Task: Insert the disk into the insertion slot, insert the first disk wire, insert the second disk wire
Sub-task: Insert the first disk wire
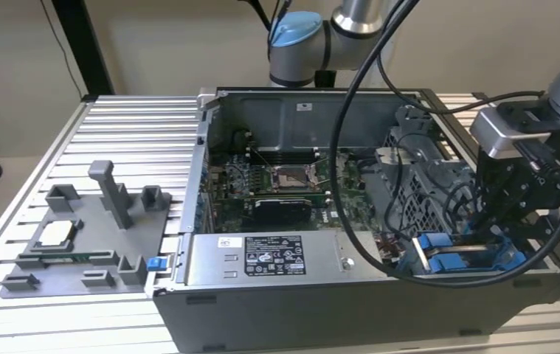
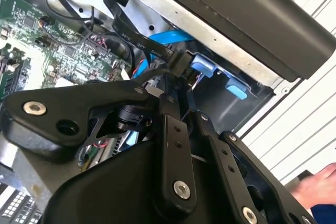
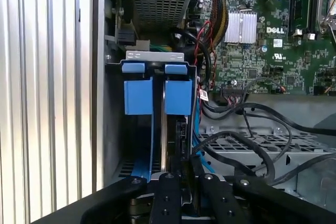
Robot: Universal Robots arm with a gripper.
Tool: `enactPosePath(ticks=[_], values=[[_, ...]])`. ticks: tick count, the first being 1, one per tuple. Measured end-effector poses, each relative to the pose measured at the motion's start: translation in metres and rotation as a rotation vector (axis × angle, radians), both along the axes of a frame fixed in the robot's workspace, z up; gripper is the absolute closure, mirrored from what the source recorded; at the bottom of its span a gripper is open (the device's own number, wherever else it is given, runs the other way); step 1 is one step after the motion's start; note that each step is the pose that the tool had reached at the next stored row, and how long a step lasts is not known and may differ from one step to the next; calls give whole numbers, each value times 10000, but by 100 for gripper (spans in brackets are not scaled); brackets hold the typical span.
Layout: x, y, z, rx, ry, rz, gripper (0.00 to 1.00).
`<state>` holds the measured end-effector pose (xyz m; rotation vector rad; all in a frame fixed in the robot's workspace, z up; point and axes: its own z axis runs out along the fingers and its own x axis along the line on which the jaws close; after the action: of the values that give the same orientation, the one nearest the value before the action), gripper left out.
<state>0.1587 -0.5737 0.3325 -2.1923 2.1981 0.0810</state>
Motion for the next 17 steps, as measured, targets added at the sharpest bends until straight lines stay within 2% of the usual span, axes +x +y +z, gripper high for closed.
enactPosePath(ticks=[7, 8, 10, 11, 12, 17], values=[[1, 1, 3, 17, 0, -15, 100], [1, 1, 25, 35, 0, -14, 100], [1, 0, 129, 3, -2, -14, 100], [1, 1, 150, 9, -1, -14, 100], [1, 0, 150, 13, -1, -14, 0], [1, 0, 153, 7, 0, -17, 0]])
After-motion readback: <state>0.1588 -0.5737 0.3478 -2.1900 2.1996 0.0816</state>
